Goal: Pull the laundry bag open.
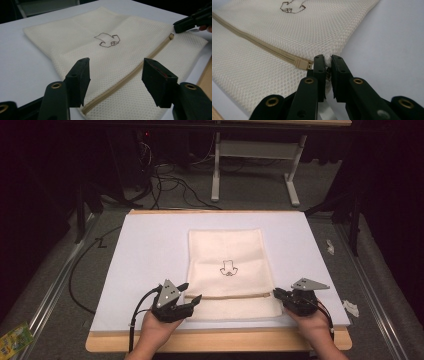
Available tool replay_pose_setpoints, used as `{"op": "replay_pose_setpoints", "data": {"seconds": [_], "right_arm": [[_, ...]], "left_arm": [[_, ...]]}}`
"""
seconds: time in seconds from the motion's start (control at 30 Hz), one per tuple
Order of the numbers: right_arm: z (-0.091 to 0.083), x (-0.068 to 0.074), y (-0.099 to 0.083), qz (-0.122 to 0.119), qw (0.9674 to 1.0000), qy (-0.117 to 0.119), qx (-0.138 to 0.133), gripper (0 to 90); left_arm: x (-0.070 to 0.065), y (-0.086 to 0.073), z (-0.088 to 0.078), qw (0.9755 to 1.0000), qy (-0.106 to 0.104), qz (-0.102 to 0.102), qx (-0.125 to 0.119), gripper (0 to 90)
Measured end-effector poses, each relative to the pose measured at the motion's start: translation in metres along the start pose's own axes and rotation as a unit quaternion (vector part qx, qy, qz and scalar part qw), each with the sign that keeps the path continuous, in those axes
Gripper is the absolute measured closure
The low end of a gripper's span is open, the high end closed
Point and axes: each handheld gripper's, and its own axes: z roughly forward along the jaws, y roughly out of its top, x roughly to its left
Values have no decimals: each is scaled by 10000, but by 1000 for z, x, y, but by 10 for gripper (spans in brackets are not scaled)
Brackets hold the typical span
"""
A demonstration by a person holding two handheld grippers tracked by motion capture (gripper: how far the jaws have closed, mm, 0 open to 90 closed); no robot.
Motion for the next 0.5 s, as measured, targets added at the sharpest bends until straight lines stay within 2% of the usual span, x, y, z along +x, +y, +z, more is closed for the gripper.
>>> {"op": "replay_pose_setpoints", "data": {"seconds": [0.17, 0.2, 0.23, 0.27, 0.3, 0.33, 0.37, 0.4, 0.43, 0.5], "right_arm": [[-7, 2, 2, -160, 9997, 43, -155, 841], [-7, 3, 3, -170, 9997, 48, -182, 841], [-8, 3, 4, -200, 9996, 55, -207, 842], [-8, 3, 4, -200, 9996, 55, -207, 842], [-8, 3, 4, -189, 9995, 79, -226, 842], [-8, 3, 4, -189, 9995, 79, -226, 842], [-8, 2, 5, -234, 9994, 107, -242, 842], [-8, 2, 5, -234, 9994, 107, -242, 842], [-9, 2, 5, -204, 9994, 125, -252, 842], [-9, 2, 5, -209, 9994, 129, -258, 842]], "left_arm": [[-14, 2, 15, 9996, -268, 6, 108, 407], [-14, 2, 15, 9996, -268, 6, 108, 408], [-18, 3, 22, 9992, -369, -43, 135, 410], [-18, 3, 22, 9992, -369, -43, 135, 411], [-22, 4, 30, 9988, -457, -78, 159, 412], [-22, 4, 30, 9988, -457, -78, 159, 414], [-27, 5, 40, 9983, -552, -48, 202, 416], [-27, 5, 40, 9983, -552, -48, 202, 416], [-32, 6, 50, 9978, -603, 11, 284, 417], [-35, 6, 55, 9975, -641, 11, 303, 418]]}}
